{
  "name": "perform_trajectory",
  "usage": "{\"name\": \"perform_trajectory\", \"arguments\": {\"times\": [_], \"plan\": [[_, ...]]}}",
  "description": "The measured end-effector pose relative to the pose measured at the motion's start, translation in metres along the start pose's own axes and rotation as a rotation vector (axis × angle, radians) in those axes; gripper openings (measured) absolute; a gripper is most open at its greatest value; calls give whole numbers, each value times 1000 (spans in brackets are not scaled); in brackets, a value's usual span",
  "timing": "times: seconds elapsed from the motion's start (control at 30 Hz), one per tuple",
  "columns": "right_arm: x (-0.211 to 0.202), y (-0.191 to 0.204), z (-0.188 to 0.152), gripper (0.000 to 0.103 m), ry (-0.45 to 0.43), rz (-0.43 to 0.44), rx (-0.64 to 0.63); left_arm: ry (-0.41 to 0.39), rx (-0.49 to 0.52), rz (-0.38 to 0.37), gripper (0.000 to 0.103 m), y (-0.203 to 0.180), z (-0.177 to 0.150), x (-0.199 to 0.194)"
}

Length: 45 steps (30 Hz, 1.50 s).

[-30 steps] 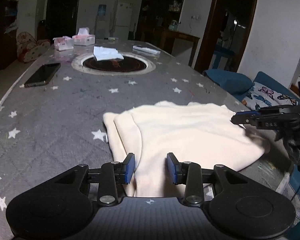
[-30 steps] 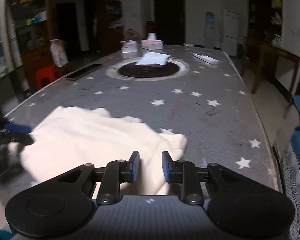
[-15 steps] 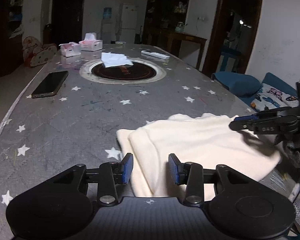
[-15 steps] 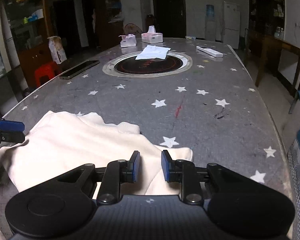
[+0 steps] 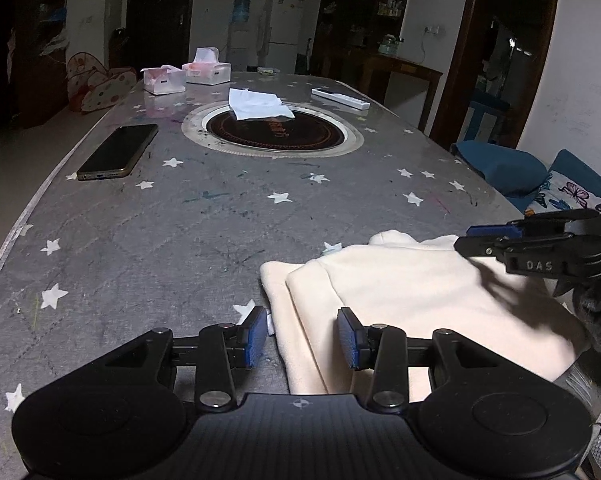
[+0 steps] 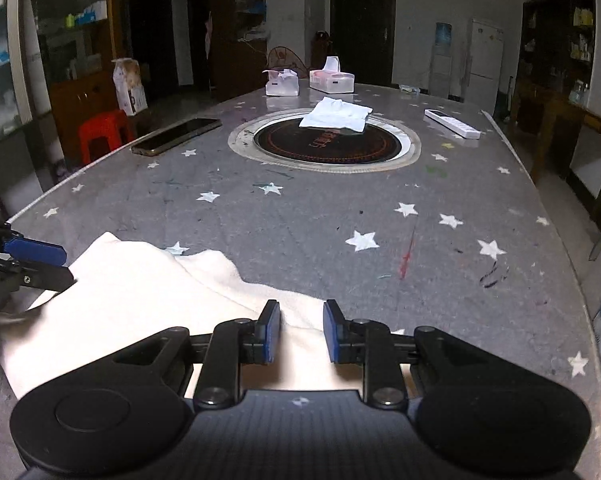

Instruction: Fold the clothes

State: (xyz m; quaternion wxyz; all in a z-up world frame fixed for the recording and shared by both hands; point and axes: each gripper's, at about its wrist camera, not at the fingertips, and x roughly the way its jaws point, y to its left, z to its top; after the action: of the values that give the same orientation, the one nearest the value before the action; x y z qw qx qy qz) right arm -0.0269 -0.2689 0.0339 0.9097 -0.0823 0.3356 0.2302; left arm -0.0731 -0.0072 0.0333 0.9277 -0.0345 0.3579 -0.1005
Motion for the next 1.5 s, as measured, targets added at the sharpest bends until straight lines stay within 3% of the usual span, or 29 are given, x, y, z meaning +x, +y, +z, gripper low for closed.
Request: {"name": "perform_trajectory", "arguments": {"times": [0.17,0.37,0.5,0.67,0.8,0.97,1.23,1.5], "plan": [[-11,16,7,23,-28,38,-35,9,-13,12,43,4,-1,2],[7,26,4,23,24,54,-61,20,-8,34,43,7,-5,7],[-9,33,5,23,-3,78,-93,7,-25,44,43,13,-6,1],[-33,58,-3,23,-11,189,-194,-7,-70,50,43,22,-5,-9],[-47,85,-11,24,-8,294,-280,-10,-87,59,49,24,-5,-15],[-57,121,-17,33,-14,404,-383,-13,-126,60,54,29,-6,-21],[-47,159,-29,38,-27,416,-515,-9,-210,61,60,43,-10,-27],[-43,165,-31,42,0,448,-502,-9,-242,54,61,50,-12,-29]]}}
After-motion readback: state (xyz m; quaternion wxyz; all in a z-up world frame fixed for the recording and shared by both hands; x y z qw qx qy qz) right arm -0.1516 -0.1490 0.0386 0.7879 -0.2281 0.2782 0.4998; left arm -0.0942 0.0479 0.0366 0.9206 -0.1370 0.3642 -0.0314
